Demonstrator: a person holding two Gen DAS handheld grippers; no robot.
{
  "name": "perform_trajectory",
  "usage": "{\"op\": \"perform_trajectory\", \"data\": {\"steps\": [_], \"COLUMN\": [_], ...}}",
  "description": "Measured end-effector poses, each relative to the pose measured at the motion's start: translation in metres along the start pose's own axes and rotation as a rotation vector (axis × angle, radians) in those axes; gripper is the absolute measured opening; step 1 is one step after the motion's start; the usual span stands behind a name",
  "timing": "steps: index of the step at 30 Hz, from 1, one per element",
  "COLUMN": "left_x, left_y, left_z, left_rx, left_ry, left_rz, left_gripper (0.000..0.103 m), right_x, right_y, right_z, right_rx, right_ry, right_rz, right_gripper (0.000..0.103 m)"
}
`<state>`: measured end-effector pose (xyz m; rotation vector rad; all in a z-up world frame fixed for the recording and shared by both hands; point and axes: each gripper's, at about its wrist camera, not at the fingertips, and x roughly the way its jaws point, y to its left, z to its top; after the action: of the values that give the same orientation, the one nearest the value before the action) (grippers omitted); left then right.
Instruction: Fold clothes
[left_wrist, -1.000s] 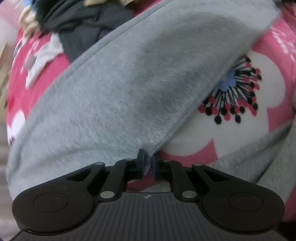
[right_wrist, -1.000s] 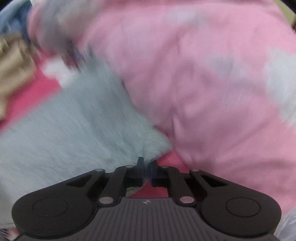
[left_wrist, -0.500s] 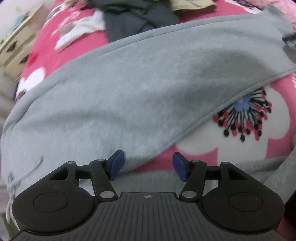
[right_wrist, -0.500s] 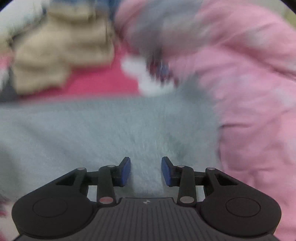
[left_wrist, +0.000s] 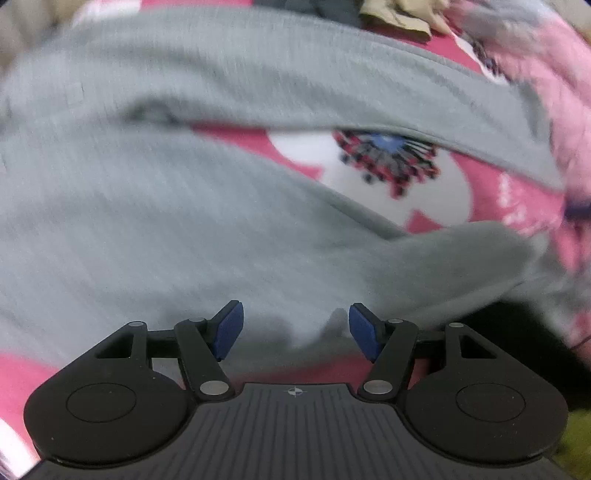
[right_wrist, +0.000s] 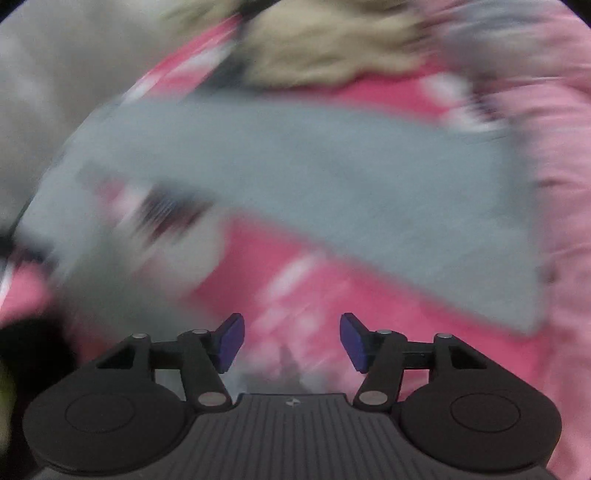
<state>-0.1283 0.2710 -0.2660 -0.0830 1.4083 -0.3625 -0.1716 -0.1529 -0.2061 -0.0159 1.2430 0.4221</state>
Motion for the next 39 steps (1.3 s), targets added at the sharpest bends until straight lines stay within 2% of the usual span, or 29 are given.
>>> {"op": "perform_trajectory", "data": {"steps": [2, 5, 6, 7, 9, 10, 12, 17, 20, 22, 23, 24, 25, 27, 28, 32, 35, 37, 39], "left_x": [0.007, 0.017, 0.02, 0.024, 0.036, 0.041, 0.049, 0.049, 0.042, 0.035, 0.031, 0.028, 0.026, 0.025, 0.025, 0.02, 0.011, 0.007, 0.003], "left_y": [-0.001, -0.007, -0.011, -0.014, -0.022, -0.026, -0.032, -0.039, -0.032, -0.023, -0.019, -0.015, -0.013, -0.009, -0.007, -0.002, 0.003, 0.009, 0.018], "left_z": [-0.006, -0.015, -0.016, -0.016, -0.017, -0.018, -0.021, -0.026, -0.023, -0.024, -0.025, -0.025, -0.025, -0.025, -0.025, -0.026, -0.022, -0.02, -0.022], "left_rx": [-0.128, -0.29, -0.324, -0.356, -0.409, -0.439, -0.493, -0.612, -0.703, -0.784, -0.817, -0.831, -0.839, -0.825, -0.83, -0.836, -0.81, -0.804, -0.808], "left_ry": [0.042, 0.089, 0.101, 0.115, 0.166, 0.194, 0.228, 0.218, 0.181, 0.149, 0.135, 0.126, 0.122, 0.143, 0.143, 0.13, 0.096, 0.088, 0.088], "left_rz": [-0.071, -0.141, -0.16, -0.18, -0.207, -0.216, -0.239, -0.331, -0.383, -0.439, -0.461, -0.457, -0.443, -0.367, -0.355, -0.33, -0.328, -0.303, -0.286], "left_gripper": [0.064, 0.064, 0.064, 0.064, 0.064, 0.064, 0.064, 0.064, 0.068, 0.07, 0.076, 0.083, 0.085, 0.085, 0.085, 0.084, 0.084, 0.084, 0.084], "right_x": [0.01, 0.03, 0.036, 0.042, 0.048, 0.042, 0.021, -0.034, -0.051, -0.063, -0.067, -0.07, -0.073, -0.077, -0.077, -0.072, -0.068, -0.06, -0.061], "right_y": [0.014, 0.012, 0.01, 0.011, 0.018, 0.022, 0.029, 0.056, 0.08, 0.101, 0.111, 0.12, 0.125, 0.129, 0.128, 0.094, 0.05, 0.017, -0.015], "right_z": [-0.015, -0.025, -0.028, -0.034, -0.043, -0.045, -0.047, -0.059, -0.071, -0.079, -0.082, -0.084, -0.085, -0.085, -0.083, -0.059, -0.025, -0.004, 0.004], "right_rx": [-0.048, -0.023, -0.022, -0.033, -0.052, -0.053, -0.05, -0.058, -0.157, -0.28, -0.351, -0.42, -0.464, -0.496, -0.493, -0.333, -0.106, 0.087, 0.297], "right_ry": [0.041, 0.084, 0.115, 0.155, 0.235, 0.235, 0.19, 0.103, 0.101, 0.117, 0.124, 0.129, 0.13, 0.12, 0.114, 0.058, -0.046, -0.098, -0.139], "right_rz": [-0.001, 0.007, 0.022, 0.025, 0.018, 0.025, 0.055, 0.161, 0.184, 0.151, 0.13, 0.114, 0.107, 0.106, 0.102, 0.071, 0.036, -0.01, -0.042], "right_gripper": [0.065, 0.065, 0.064, 0.059, 0.011, 0.009, 0.007, 0.006, 0.006, 0.006, 0.006, 0.006, 0.006, 0.006, 0.006, 0.006, 0.007, 0.02, 0.028]}}
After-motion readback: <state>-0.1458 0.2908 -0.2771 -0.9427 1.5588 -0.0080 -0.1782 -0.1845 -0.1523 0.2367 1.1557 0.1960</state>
